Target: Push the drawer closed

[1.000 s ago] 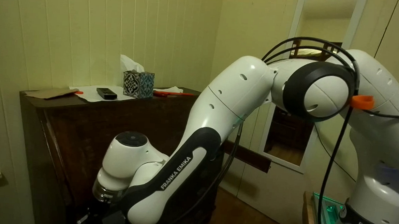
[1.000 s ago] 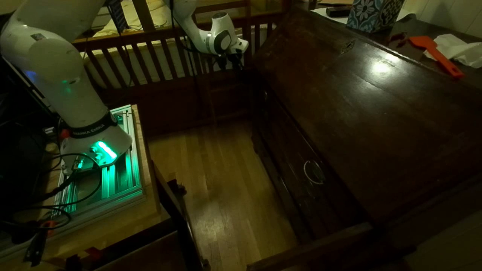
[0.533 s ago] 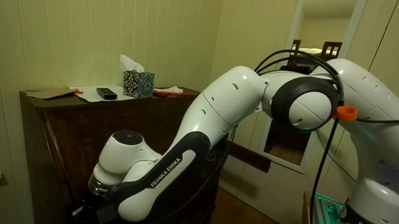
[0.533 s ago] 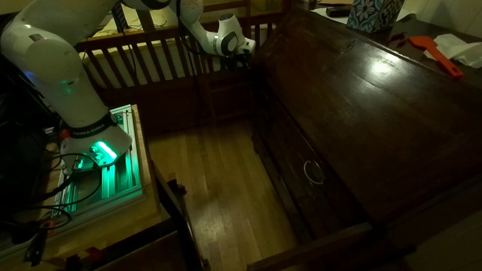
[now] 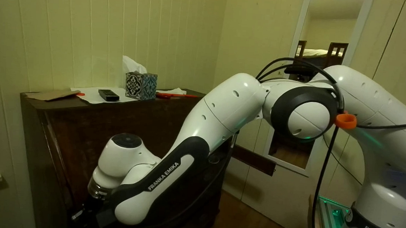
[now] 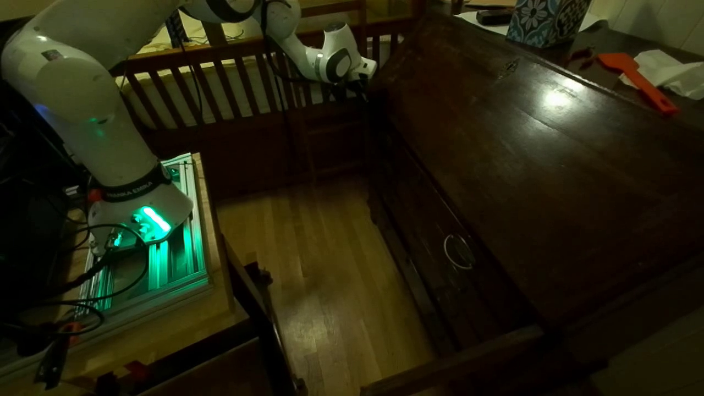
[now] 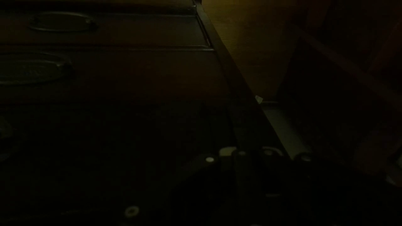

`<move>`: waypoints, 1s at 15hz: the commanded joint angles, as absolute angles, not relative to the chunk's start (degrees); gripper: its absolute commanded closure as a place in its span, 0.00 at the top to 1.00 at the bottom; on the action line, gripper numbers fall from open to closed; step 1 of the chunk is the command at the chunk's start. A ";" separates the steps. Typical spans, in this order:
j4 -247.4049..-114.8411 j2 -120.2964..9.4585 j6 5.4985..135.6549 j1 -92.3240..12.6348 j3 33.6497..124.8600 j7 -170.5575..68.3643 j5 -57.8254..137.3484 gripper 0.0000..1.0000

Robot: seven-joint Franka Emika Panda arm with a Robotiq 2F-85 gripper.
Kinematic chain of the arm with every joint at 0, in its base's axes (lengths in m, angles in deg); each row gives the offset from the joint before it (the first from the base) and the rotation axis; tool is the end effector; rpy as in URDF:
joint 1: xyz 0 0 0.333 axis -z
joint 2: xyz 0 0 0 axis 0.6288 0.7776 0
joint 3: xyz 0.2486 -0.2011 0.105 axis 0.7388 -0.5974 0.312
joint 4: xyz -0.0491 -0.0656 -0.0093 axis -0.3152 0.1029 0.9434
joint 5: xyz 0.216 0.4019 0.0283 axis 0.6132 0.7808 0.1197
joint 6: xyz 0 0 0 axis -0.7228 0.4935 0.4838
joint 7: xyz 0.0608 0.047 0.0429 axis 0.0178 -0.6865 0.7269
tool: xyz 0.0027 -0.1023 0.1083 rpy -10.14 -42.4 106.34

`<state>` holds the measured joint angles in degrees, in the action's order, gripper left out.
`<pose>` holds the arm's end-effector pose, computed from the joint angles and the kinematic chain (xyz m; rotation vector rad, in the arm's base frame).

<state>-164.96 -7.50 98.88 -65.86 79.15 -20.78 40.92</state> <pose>0.7562 0.3332 0.0059 -2.9561 0.1929 -0.5629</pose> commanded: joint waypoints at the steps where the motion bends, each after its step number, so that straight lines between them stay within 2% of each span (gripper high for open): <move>1: -162.40 -6.66 93.76 -63.33 82.03 -23.35 44.67 0.00; 5: -172.69 -14.76 85.32 -67.01 81.82 -16.45 47.20 0.00; 6: -174.70 -16.12 84.42 -66.04 85.09 -17.87 48.25 0.00; 7: -177.97 -18.27 83.42 -68.10 84.59 -15.31 48.15 0.26; 9: -182.01 -21.80 78.96 -70.83 85.16 -11.91 47.45 0.33; 15: -187.75 -31.72 60.67 -79.17 88.58 -4.53 44.57 0.76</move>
